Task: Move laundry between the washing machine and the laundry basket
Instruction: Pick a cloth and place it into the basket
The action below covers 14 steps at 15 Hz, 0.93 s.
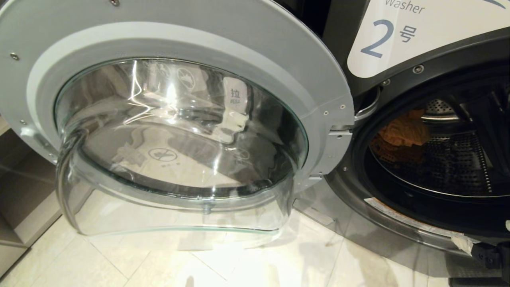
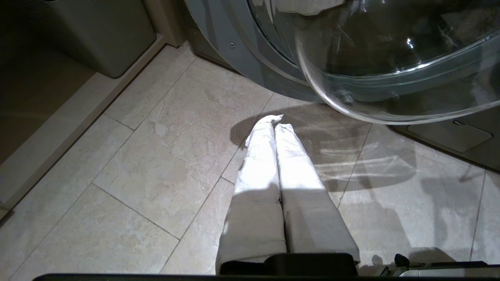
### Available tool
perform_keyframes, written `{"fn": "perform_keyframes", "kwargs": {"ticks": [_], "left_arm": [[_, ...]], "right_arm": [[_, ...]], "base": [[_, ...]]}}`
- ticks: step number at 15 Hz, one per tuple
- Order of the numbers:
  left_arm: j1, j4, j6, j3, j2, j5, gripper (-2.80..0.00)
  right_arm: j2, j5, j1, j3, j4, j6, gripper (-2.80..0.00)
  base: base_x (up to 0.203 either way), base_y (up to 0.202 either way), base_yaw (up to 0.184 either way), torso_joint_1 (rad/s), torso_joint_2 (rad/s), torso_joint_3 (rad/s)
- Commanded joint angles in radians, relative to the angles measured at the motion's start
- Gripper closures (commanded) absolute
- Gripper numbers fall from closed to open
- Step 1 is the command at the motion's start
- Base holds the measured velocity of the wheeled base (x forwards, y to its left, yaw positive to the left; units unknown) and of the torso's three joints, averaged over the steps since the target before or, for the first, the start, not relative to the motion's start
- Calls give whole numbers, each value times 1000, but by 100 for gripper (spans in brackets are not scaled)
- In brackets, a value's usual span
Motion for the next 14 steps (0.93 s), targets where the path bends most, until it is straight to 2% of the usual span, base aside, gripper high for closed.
{"fn": "perform_keyframes", "kwargs": {"ticks": [1,14], "left_arm": [[0,-1,-1,40,1,0,0],[0,-1,-1,40,1,2,0]], "right_arm": [[37,-1,0,23,-49,-3,-280],[-3,-20,-3,19,-92,-9,-280]], "base": [[0,0,0,6,7,-129],[0,0,0,4,3,-182]]}}
